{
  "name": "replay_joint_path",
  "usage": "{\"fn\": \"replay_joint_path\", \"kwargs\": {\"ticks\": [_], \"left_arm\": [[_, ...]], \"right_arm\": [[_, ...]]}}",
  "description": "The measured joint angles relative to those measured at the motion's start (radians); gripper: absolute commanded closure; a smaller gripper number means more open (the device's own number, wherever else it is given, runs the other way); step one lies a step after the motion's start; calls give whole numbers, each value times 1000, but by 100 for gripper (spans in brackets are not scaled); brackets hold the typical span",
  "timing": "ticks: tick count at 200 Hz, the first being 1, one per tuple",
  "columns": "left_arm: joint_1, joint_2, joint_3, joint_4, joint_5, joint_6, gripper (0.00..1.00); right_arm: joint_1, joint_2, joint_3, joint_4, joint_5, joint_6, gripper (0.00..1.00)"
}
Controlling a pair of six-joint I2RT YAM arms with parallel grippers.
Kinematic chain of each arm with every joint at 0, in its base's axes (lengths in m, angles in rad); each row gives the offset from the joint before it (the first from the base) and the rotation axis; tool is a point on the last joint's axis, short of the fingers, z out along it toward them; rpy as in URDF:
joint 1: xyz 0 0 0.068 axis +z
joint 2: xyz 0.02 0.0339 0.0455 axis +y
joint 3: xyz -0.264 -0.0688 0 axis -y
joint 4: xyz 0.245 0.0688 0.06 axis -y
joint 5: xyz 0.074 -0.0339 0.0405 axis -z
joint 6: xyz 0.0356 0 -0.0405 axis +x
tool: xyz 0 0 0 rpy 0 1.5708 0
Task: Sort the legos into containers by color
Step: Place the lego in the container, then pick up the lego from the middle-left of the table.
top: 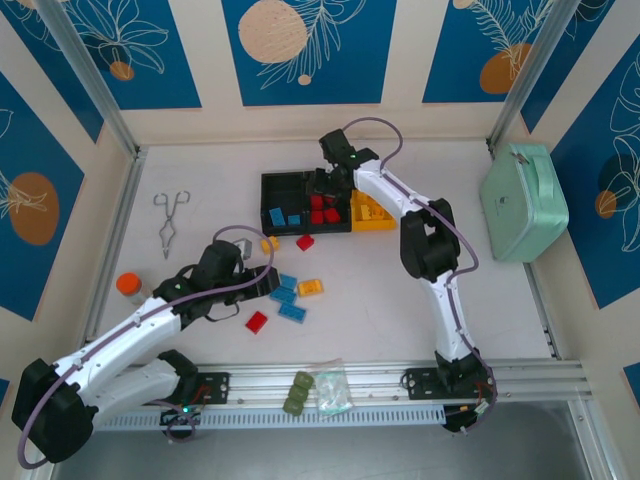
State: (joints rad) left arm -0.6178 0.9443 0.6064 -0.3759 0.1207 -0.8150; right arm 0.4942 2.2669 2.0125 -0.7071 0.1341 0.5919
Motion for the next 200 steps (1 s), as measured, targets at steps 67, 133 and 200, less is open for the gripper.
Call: {"fn": "replay_joint_path", "kwargs": {"ticks": [67, 133, 200], "left_arm": [[1, 4, 0, -101, -55, 0, 34], [0, 61, 10, -277, -65, 44, 32], [-78, 204, 24, -319, -55, 130, 29]], "right_arm": [[36, -421, -421, 128, -11, -12, 48], [104, -771, -833, 226, -182, -103, 36], [192, -1052, -1141, 245, -314, -109, 36]]}}
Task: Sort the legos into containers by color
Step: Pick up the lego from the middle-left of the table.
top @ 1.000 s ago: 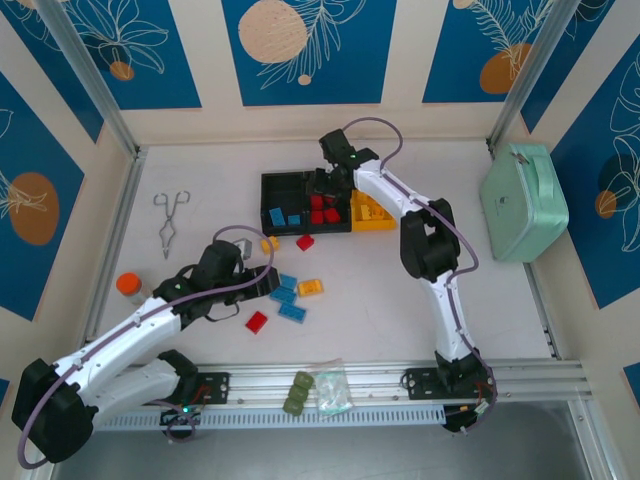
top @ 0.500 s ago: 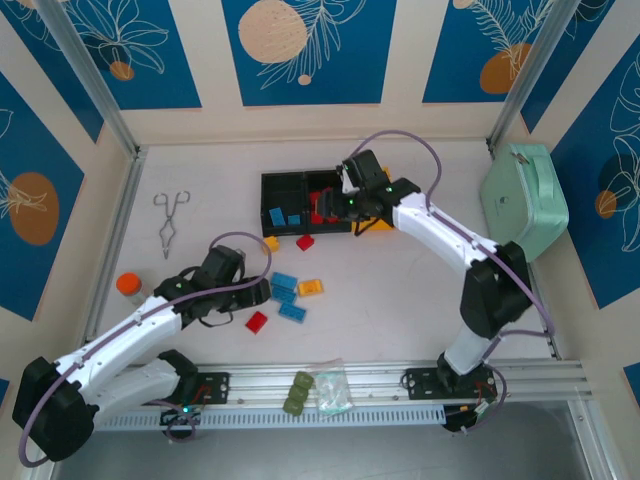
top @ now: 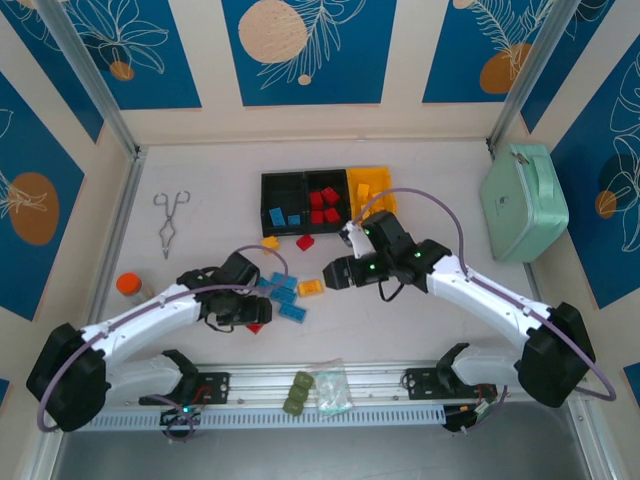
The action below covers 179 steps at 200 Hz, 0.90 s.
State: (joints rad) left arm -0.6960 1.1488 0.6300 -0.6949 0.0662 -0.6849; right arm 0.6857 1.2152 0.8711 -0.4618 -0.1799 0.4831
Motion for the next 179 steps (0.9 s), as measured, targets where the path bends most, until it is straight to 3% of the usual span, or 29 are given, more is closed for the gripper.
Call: {"fn": "replay_joint_path", "kwargs": {"ticks": [62, 129, 179], "left_arm": [[-88, 162, 36, 2, -54, 29, 41], [-121, 213, 41, 16, -106, -2, 76], [-121, 206, 47, 23, -127, -14, 87]], "right_arm": [[-7, -69, -54, 3, -4, 27, 36], [-7, -68, -103, 50, -50, 48, 37], [-6, -109, -178, 58, -80, 68, 37]]}}
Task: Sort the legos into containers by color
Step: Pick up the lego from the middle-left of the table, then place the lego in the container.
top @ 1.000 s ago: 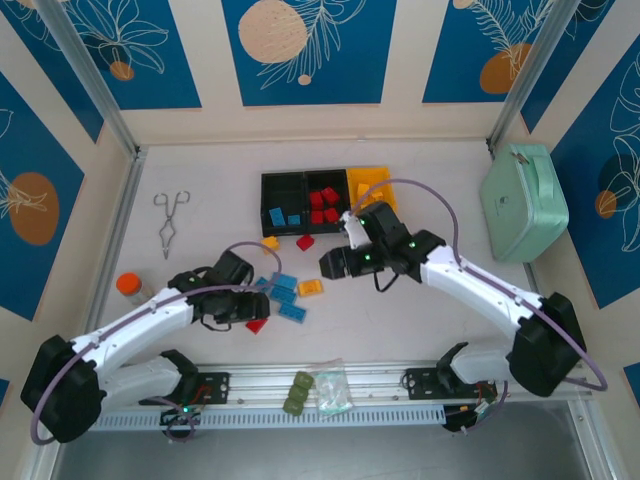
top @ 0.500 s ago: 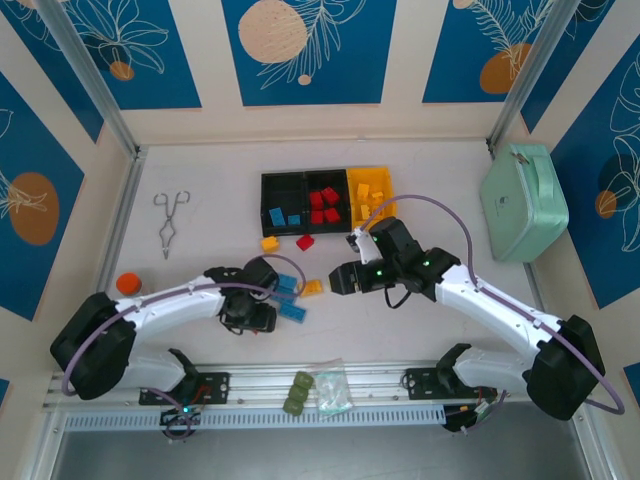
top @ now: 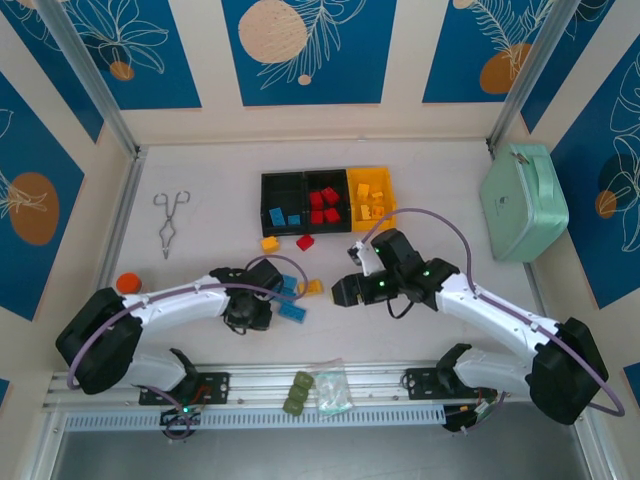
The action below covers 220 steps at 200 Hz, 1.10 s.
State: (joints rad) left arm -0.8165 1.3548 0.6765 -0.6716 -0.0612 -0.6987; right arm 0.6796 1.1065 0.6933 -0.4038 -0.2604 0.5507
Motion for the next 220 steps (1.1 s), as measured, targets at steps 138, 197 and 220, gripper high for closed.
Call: {"fn": "replay_joint_path", "kwargs": {"ticks": [138, 197, 220], "left_arm": [[50, 190, 529, -52, -51, 148, 88], [66, 425, 792, -43, -6, 195, 88], [82, 530, 913, -40, 9, 208, 88]], "right_arm": [[-78, -143, -50, 16, 29, 77, 38], [-111, -238, -93, 14, 74, 114, 38], [-127, -274, -115, 4, 91, 129, 38]]}}
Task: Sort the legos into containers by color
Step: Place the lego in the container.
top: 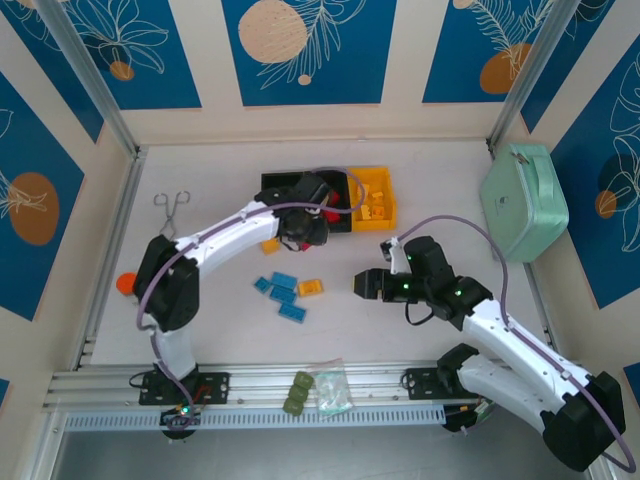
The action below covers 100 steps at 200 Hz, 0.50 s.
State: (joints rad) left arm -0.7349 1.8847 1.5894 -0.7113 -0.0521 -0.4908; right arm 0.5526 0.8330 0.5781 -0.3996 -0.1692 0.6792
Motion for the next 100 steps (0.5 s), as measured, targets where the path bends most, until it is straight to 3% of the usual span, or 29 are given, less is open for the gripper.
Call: {"fn": "replay_joint_path", "kwargs": {"ticks": [100], "left_arm": [[68, 409, 539, -79, 19, 6, 85]], "right_arm": [[-42, -146, -72, -67, 40, 66, 39]]}}
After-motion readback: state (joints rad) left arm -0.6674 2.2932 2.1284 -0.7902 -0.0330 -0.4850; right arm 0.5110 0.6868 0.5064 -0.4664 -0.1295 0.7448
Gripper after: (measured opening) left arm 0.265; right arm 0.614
